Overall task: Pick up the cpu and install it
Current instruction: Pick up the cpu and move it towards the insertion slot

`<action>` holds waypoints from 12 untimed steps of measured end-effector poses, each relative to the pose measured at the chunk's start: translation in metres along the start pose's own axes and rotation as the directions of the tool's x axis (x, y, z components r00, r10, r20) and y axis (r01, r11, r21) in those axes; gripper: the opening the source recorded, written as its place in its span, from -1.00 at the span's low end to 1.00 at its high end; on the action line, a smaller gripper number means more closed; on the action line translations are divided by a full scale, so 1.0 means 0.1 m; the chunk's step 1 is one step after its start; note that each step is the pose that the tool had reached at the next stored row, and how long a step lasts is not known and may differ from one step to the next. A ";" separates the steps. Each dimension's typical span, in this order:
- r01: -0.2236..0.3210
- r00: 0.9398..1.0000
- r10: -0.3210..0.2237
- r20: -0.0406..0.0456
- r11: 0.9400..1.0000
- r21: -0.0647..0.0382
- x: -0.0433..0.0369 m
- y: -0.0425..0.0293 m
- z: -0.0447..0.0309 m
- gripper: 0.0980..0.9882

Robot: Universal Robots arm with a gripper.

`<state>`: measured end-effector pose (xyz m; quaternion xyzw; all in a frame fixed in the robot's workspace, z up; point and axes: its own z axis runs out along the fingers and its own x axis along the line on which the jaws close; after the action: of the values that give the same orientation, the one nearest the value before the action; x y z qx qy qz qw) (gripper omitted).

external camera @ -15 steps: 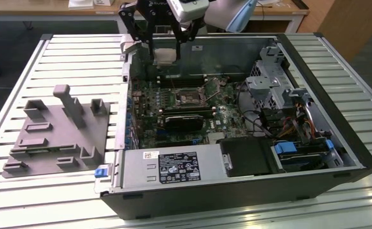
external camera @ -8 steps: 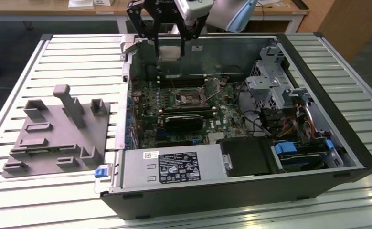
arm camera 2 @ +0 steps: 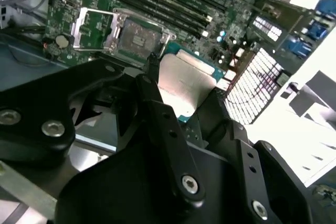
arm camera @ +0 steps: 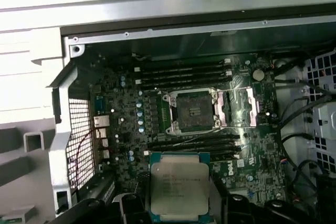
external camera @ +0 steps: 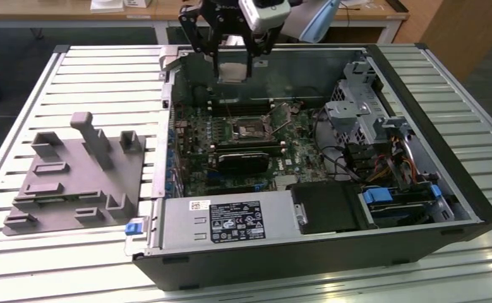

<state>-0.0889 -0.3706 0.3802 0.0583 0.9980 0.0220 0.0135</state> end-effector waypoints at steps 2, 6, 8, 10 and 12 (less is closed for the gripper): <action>0.005 1.000 -0.005 0.000 1.000 0.000 -0.024 0.011 0.022 -0.01; 0.006 1.000 -0.006 0.000 1.000 0.000 -0.083 0.104 0.051 -0.01; 0.006 1.000 -0.006 0.000 1.000 0.000 -0.108 0.149 0.062 -0.01; 0.006 1.000 -0.006 0.000 1.000 0.000 -0.136 0.193 0.073 -0.01; 0.006 1.000 -0.006 0.000 1.000 0.000 -0.160 0.227 0.083 -0.01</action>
<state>-0.0701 -0.3496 0.3733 0.0555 0.9981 0.0220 0.0134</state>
